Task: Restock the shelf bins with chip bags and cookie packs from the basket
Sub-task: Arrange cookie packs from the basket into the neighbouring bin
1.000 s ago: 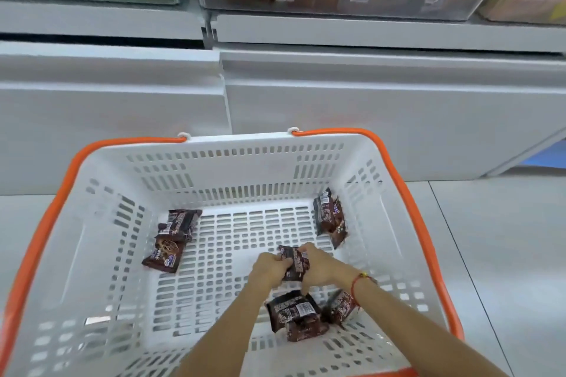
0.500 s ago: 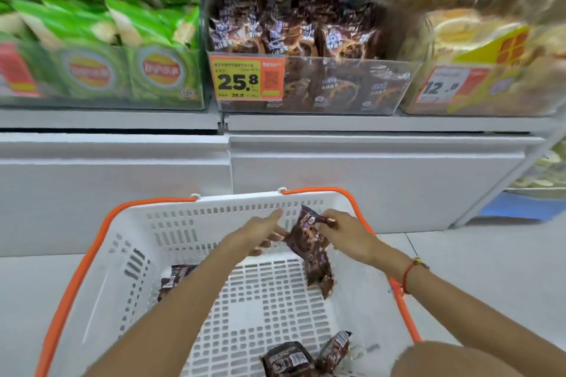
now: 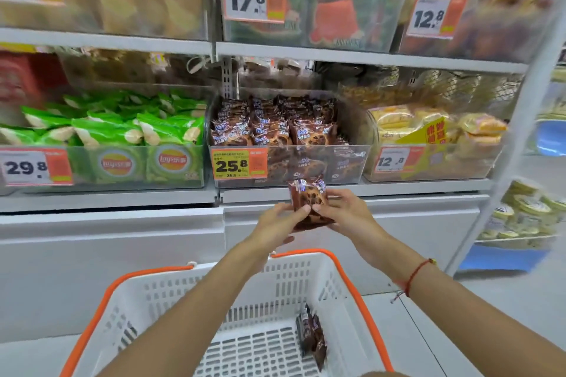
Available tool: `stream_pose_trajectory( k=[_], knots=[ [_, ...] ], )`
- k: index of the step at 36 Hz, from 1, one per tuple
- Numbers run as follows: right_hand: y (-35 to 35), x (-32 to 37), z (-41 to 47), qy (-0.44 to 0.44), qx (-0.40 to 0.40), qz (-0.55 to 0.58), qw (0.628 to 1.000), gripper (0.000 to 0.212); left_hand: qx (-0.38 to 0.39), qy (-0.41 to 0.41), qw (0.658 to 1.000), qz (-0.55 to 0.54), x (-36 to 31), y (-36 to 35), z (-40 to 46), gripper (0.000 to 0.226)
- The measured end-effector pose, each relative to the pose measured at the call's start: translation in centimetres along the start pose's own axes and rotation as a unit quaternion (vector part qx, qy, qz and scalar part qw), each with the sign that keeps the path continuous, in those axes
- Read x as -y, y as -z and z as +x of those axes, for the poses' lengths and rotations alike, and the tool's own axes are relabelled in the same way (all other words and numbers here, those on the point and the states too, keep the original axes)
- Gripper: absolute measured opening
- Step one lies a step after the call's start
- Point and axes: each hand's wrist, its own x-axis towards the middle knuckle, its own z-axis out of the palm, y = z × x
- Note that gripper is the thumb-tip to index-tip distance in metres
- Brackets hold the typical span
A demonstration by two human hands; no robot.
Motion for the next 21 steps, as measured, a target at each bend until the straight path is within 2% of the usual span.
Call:
stream_pose_trajectory(
  k=[3,7,10,13,16,21],
  knots=[
    [0.4,1.4,0.3,0.049,-0.017,-0.022,0.998,0.025,-0.005,-0.023,1.0,0.019,-1.3,-0.3,0.0,0.034],
    [2.4,4.6,0.6,0.101,0.022,-0.11,0.989,0.029,-0.037,-0.086,0.994,0.049,-4.0,0.5,0.9,0.051],
    [3.8,7.0,1.2,0.116,0.031,-0.19,0.974,0.043,0.017,-0.129,0.985,0.114,-7.3,1.0,1.9,0.053],
    [5.1,9.4,2.3,0.085,0.012,-0.221,0.971,0.058,0.068,-0.159,0.96,0.222,-10.6,0.8,3.1,0.034],
    [6.3,11.2,3.4,0.082,0.007,-0.213,0.974,0.061,0.077,-0.181,0.943,0.268,-13.2,0.3,4.9,0.032],
    [8.3,13.4,5.2,0.106,0.01,-0.205,0.973,0.061,0.126,-0.15,0.923,0.331,-17.1,-1.1,7.1,0.038]
  ],
)
